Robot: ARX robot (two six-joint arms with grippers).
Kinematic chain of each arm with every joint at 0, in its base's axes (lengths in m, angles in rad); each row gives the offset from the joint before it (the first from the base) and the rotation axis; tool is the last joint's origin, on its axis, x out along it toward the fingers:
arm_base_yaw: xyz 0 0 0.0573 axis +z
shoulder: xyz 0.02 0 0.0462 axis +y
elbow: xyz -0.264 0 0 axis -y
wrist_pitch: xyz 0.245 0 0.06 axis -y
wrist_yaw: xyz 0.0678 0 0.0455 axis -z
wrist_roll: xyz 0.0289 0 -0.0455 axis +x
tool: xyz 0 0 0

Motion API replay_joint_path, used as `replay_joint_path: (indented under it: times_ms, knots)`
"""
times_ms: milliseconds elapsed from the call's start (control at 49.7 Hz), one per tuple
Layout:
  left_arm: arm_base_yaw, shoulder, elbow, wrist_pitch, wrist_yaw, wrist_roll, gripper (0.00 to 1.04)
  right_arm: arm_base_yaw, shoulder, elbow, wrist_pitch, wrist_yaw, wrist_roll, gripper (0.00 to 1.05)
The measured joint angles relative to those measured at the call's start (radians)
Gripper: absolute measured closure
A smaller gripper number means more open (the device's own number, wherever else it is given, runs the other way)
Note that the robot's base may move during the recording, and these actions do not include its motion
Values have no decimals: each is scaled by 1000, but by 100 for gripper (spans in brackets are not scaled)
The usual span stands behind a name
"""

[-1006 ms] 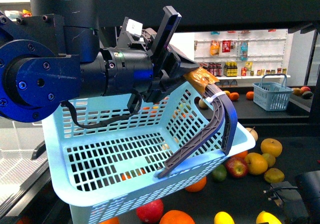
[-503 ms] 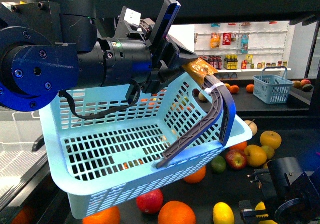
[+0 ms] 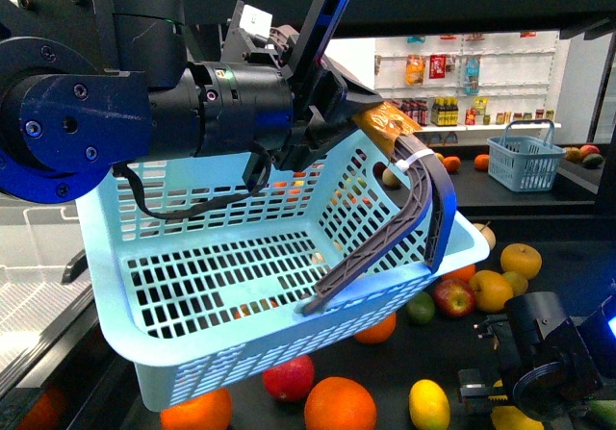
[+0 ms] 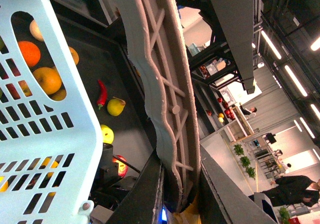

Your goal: Pick lemon from shelf

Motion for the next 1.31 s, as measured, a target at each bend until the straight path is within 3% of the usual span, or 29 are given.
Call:
replay_joint_path:
  times_ms: [423, 724, 1046, 1308]
  knots:
    - [0, 0, 0, 0, 0, 0, 92, -70, -151, -173, 64, -13, -1, 42]
    - [0, 0, 0, 0, 0, 0, 92, -114, -476, -264, 88, -114, 24, 42]
    - [0, 0, 0, 0, -1, 0, 92, -39, -698, -244, 23, -229, 127, 42]
    - [0, 0, 0, 0, 0, 0, 92, 52, -736, -207, -16, -249, 198, 42]
